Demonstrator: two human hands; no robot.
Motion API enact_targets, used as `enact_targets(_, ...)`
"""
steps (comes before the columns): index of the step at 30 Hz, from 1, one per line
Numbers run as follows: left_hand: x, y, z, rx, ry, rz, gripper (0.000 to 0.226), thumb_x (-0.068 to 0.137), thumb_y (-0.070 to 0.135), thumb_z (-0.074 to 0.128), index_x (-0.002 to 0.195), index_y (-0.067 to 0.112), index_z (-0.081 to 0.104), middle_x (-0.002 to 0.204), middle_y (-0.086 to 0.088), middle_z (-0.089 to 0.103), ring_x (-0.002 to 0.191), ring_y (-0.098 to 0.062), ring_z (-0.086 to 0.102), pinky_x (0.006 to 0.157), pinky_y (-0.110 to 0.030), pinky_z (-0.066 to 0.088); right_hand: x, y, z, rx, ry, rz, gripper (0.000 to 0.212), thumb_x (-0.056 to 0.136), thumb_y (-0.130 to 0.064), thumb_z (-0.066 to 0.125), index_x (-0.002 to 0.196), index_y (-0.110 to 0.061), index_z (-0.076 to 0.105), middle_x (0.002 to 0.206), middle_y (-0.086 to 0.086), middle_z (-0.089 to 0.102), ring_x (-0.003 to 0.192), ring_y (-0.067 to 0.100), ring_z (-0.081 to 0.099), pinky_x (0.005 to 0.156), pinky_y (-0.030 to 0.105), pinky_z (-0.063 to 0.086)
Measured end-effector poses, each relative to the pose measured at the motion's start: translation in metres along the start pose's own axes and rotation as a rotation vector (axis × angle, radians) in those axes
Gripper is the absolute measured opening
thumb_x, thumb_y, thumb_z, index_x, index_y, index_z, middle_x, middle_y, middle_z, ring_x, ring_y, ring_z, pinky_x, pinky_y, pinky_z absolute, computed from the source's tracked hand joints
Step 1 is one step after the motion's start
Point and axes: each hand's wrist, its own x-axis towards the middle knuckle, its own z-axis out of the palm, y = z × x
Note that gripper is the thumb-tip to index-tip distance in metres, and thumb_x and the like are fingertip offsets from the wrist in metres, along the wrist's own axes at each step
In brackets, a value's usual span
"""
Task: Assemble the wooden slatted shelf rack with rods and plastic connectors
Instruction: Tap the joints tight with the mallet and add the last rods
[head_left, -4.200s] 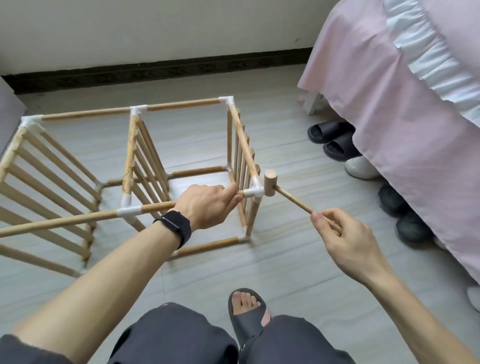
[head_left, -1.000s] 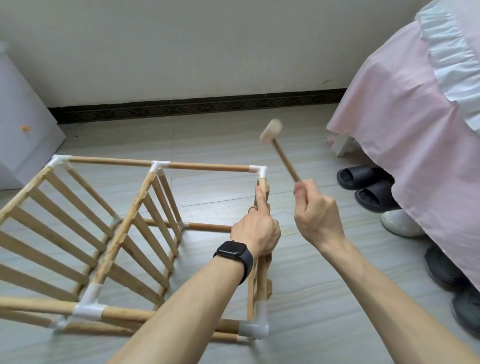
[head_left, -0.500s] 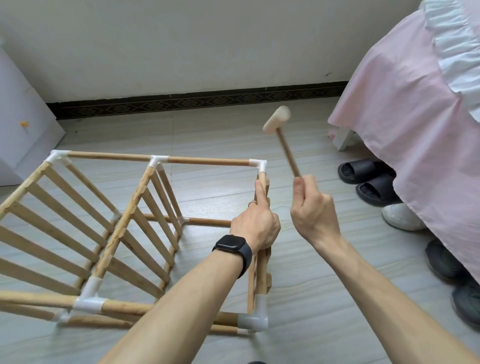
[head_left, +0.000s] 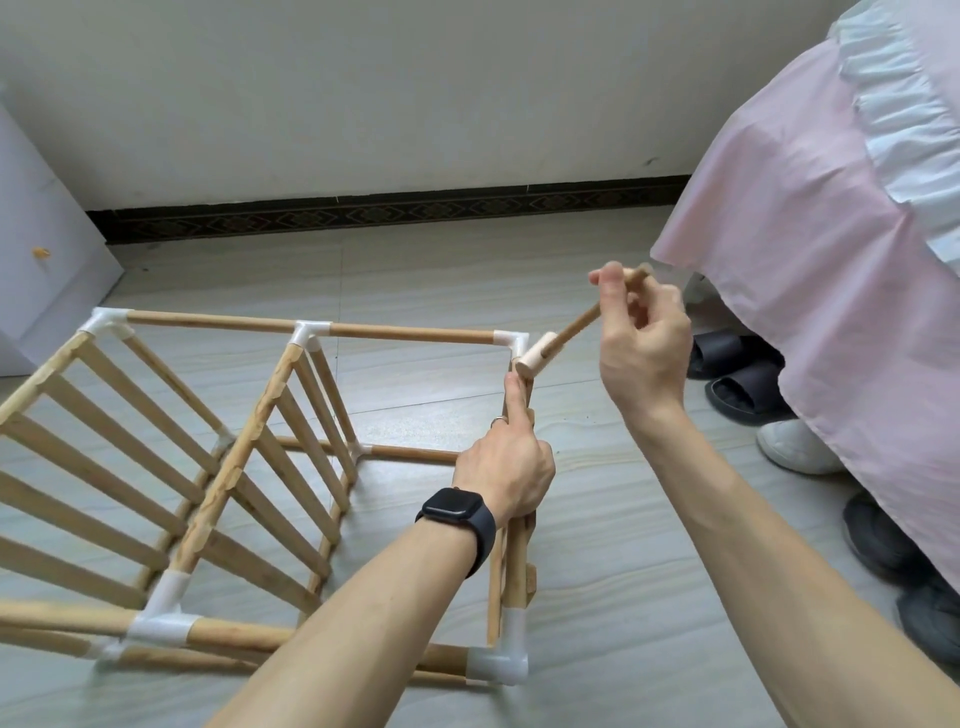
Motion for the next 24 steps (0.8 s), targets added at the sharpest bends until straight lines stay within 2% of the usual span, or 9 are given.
enact_targets(2,0.001,-0.001,0.0,-0.009,0.0,0.006,0.084,0.095,0.021,0.034,0.157,0.021,-0.021,0.101,-0.009,0.056,0.079,-0.029,0.054,0.076,-0.044,0.045,0.015,-0.01,0.016,0.107,-0.034,0.008,0.028,0.107,-0.036,0.046,0.089,-0.022,0.061,0.083,-0.012,0.054,0.077,0.002,0.054,0.076,0.016,0.043)
enact_targets(4,0.002,-0.002,0.001,-0.009,-0.002,0.005,0.085,0.094,0.021,0.034,0.157,0.022,-0.023,0.105,-0.011,0.058,0.078,-0.03,0.053,0.077,-0.045,0.046,0.032,-0.017,0.033,0.299,-0.066,0.084,0.027,0.108,-0.024,0.043,0.082,-0.018,0.048,0.071,-0.009,0.048,0.064,0.008,0.048,0.064,0.021,0.044)
enact_targets(6,0.004,-0.003,0.001,-0.011,-0.009,0.003,0.085,0.094,0.021,0.034,0.156,0.022,-0.024,0.109,-0.012,0.058,0.078,-0.031,0.052,0.076,-0.043,0.043,0.043,-0.022,0.05,0.382,-0.059,0.166,0.035,0.106,-0.027,0.046,0.073,-0.021,0.039,0.06,-0.008,0.036,0.054,0.009,0.034,0.055,0.03,0.034)
enact_targets(8,0.005,-0.004,0.003,-0.022,-0.008,0.002,0.085,0.094,0.021,0.034,0.156,0.022,-0.024,0.111,-0.013,0.058,0.079,-0.032,0.051,0.075,-0.043,0.042,0.046,-0.025,0.067,0.382,-0.055,0.171,0.045,0.101,-0.035,0.052,0.063,-0.022,0.031,0.055,-0.005,0.029,0.054,0.017,0.027,0.058,0.043,0.027)
enact_targets(11,0.005,-0.006,0.005,-0.03,-0.009,0.003,0.085,0.095,0.021,0.035,0.156,0.023,-0.024,0.111,-0.014,0.057,0.078,-0.032,0.048,0.073,-0.041,0.039,0.056,-0.035,0.088,0.396,-0.057,0.115,0.049,0.093,-0.039,0.054,0.057,-0.022,0.024,0.052,0.001,0.024,0.056,0.03,0.023,0.057,0.049,0.028)
enact_targets(14,0.006,-0.008,0.009,-0.04,0.001,0.022,0.085,0.095,0.022,0.035,0.155,0.023,-0.026,0.112,-0.013,0.058,0.077,-0.032,0.049,0.071,-0.041,0.04,0.075,-0.036,0.1,0.42,-0.027,0.013,0.053,0.093,-0.04,0.054,0.053,-0.025,0.024,0.048,0.0,0.022,0.052,0.033,0.02,0.05,0.046,0.026)
enact_targets(19,0.004,-0.006,0.003,-0.019,-0.02,0.018,0.085,0.096,0.026,0.035,0.155,0.025,-0.026,0.122,-0.014,0.057,0.097,-0.04,0.059,0.084,-0.048,0.047,0.061,-0.023,0.118,0.244,-0.11,-0.008,0.052,0.097,-0.028,0.053,0.052,-0.024,0.027,0.044,-0.008,0.029,0.048,0.017,0.03,0.05,0.035,0.027)
enact_targets(22,0.001,-0.005,0.001,-0.031,-0.018,0.024,0.086,0.095,0.024,0.036,0.155,0.027,-0.027,0.118,-0.013,0.058,0.096,-0.039,0.06,0.086,-0.051,0.049,0.064,-0.025,0.117,0.333,-0.088,-0.031,0.051,0.094,-0.036,0.054,0.053,-0.024,0.025,0.047,-0.005,0.026,0.05,0.025,0.025,0.049,0.041,0.023)
enact_targets(24,0.004,-0.005,0.0,-0.044,-0.033,0.022,0.086,0.095,0.024,0.036,0.155,0.027,-0.025,0.117,-0.011,0.058,0.095,-0.038,0.06,0.083,-0.049,0.048,0.057,-0.019,0.121,0.307,-0.115,-0.047,0.051,0.095,-0.031,0.053,0.054,-0.023,0.025,0.047,-0.005,0.027,0.049,0.023,0.027,0.05,0.039,0.024)
